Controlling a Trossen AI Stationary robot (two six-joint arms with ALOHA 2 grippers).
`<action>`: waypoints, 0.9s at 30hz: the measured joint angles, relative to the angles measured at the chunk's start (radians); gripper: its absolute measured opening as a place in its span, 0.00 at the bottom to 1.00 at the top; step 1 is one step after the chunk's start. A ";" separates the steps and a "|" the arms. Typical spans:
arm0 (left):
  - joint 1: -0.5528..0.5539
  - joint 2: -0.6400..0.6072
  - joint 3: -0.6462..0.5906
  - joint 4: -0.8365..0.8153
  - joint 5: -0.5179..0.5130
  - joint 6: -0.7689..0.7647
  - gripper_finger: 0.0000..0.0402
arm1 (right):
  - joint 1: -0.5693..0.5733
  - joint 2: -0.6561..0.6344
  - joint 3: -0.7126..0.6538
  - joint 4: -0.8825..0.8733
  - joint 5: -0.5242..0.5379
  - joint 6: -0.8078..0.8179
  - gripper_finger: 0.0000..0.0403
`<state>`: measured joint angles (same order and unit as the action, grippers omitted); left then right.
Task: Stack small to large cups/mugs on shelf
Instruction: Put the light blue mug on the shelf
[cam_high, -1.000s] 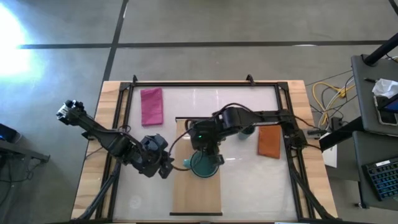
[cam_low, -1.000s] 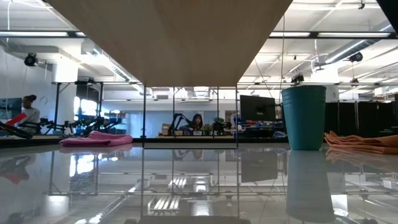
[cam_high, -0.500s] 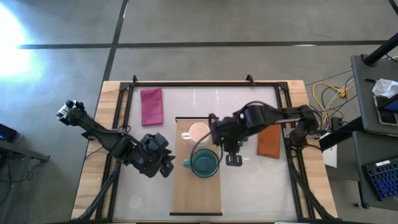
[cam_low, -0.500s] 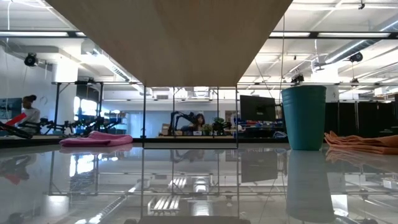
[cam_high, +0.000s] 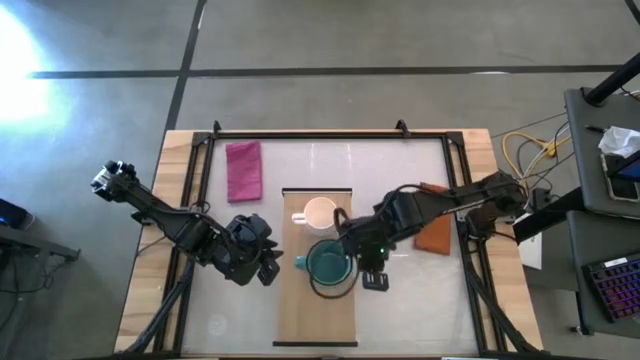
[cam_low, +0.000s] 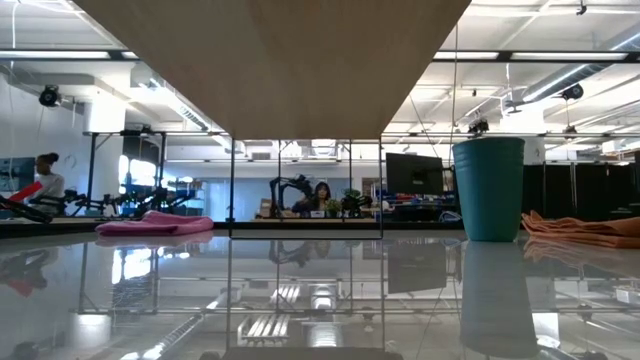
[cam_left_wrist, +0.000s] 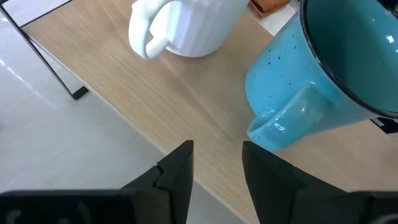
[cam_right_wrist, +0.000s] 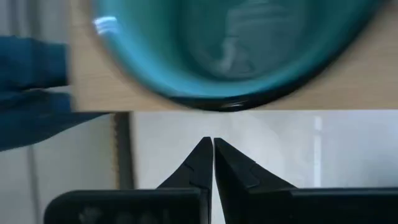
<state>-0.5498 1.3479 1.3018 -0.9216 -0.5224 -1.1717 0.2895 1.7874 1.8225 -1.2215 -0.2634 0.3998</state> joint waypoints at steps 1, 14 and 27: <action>0.000 0.000 0.000 0.003 0.000 0.000 0.30 | 0.008 -0.002 -0.005 0.025 -0.008 0.006 0.02; 0.000 0.000 0.000 0.007 0.001 -0.001 0.30 | 0.004 0.000 -0.043 0.212 0.034 0.038 0.02; 0.001 0.000 0.000 0.026 0.076 -0.029 0.30 | -0.022 0.001 -0.028 0.197 0.023 0.038 0.02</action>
<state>-0.5492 1.3479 1.3018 -0.8958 -0.4468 -1.2005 0.2676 1.7885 1.7950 -1.0244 -0.2405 0.4377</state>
